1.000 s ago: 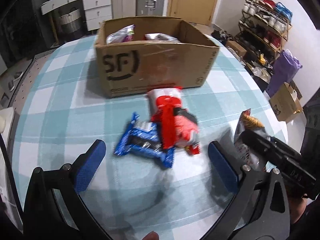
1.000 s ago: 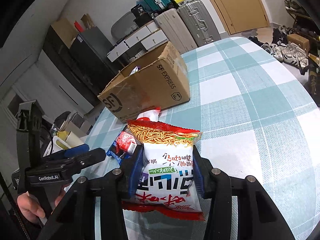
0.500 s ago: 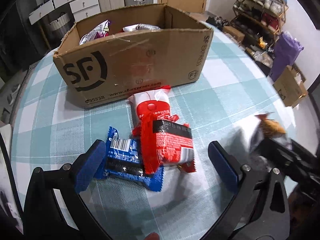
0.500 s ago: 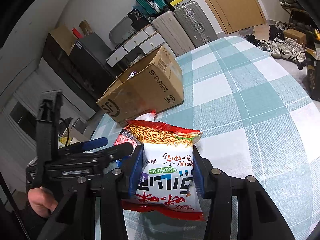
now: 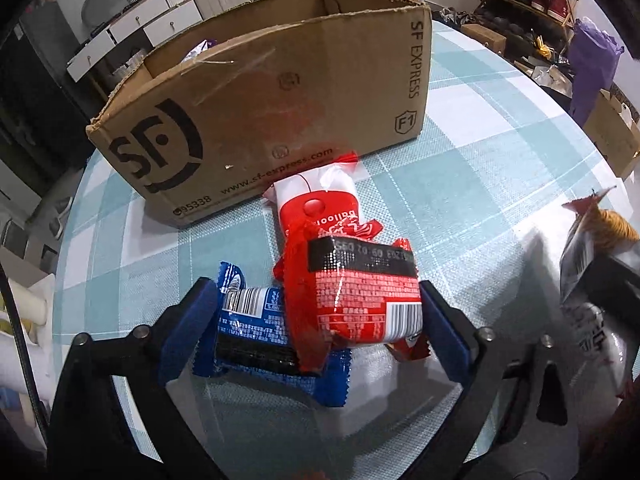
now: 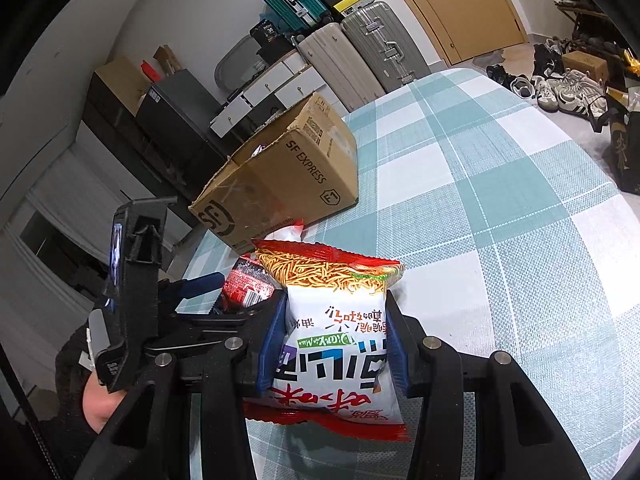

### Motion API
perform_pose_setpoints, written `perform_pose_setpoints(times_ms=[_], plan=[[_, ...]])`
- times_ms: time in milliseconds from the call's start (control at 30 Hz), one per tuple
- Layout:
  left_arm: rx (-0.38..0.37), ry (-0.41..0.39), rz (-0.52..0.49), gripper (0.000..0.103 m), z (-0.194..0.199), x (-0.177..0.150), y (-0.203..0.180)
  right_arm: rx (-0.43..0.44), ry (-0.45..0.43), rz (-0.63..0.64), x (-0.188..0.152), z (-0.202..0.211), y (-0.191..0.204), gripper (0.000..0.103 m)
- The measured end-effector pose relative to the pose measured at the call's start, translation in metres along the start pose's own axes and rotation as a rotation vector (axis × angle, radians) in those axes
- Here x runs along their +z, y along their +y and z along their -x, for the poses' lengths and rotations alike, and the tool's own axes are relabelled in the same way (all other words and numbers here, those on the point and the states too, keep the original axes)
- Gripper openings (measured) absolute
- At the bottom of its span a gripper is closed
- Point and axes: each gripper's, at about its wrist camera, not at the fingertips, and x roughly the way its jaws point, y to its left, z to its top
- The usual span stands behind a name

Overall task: Organize snacks
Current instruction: 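Grasp the red wafer pack with the left tool while the right tool holds the noodle bag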

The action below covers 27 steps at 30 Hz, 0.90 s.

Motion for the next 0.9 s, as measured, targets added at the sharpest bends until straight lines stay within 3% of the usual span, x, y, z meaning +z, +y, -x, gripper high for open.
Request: perform_pose_setpoints(times_ms=[200, 300, 500, 900], plan=[[-0.032, -0.034, 0.005, 0.070, 0.006, -0.003, 0.006, -0.005, 0.002, -0.010, -0.001, 0.000, -0.003, 0.045], [-0.048, -0.057, 0.002, 0.050, 0.012, -0.004, 0.011, -0.008, 0.004, -0.002, -0.001, 0.000, -0.001, 0.045], [-0.093, -0.061, 0.032, 0.044, 0.017, -0.002, 0.022, -0.013, -0.005, 0.005, 0.000, 0.003, 0.003, 0.045], [-0.177, -0.119, 0.098, 0.044, 0.038, -0.001, 0.040, -0.030, -0.009, 0.022, 0.000, 0.008, 0.010, 0.045]])
